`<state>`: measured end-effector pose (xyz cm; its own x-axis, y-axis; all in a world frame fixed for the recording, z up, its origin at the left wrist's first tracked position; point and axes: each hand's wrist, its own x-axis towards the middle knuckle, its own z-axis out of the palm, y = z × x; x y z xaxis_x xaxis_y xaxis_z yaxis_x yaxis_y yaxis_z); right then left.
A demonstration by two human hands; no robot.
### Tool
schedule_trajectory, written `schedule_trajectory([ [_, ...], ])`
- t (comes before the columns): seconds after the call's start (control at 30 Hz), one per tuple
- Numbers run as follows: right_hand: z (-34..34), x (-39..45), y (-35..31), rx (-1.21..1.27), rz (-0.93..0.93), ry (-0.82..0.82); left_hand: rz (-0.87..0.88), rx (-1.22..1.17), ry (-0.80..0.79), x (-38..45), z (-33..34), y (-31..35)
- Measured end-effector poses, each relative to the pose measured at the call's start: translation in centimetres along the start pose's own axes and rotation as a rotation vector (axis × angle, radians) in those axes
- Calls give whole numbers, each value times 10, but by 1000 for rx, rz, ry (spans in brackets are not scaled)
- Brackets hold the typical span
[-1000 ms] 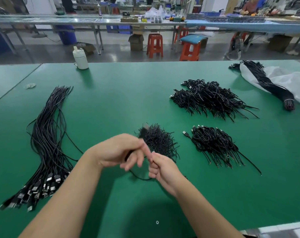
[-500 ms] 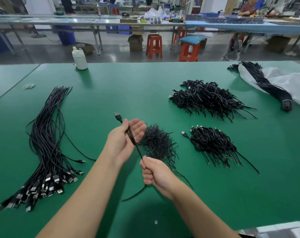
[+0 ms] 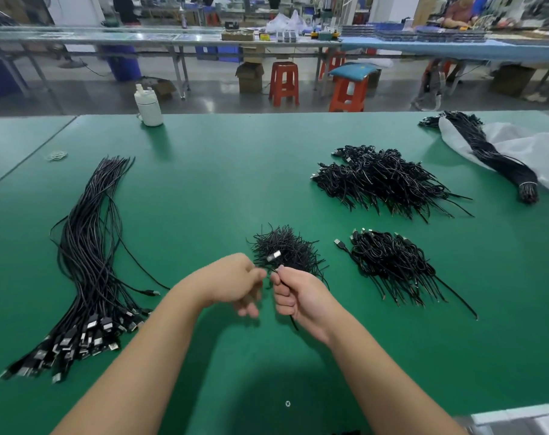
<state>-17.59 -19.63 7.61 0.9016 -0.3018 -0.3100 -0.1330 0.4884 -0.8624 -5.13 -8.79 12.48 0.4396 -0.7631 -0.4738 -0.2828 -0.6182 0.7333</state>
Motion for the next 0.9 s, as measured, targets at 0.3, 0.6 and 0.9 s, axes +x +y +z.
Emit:
schedule_trajectory([
  [0.3,17,-11,15,-412,-115,31,177,-828,243,14,28,8],
  [0.6,0,-12,10,-193,-141,51,266,-1186,77,6,38,14],
  [0.9,2,-15,14,-78,-308,143,284,-1034,-126,0,38,16],
])
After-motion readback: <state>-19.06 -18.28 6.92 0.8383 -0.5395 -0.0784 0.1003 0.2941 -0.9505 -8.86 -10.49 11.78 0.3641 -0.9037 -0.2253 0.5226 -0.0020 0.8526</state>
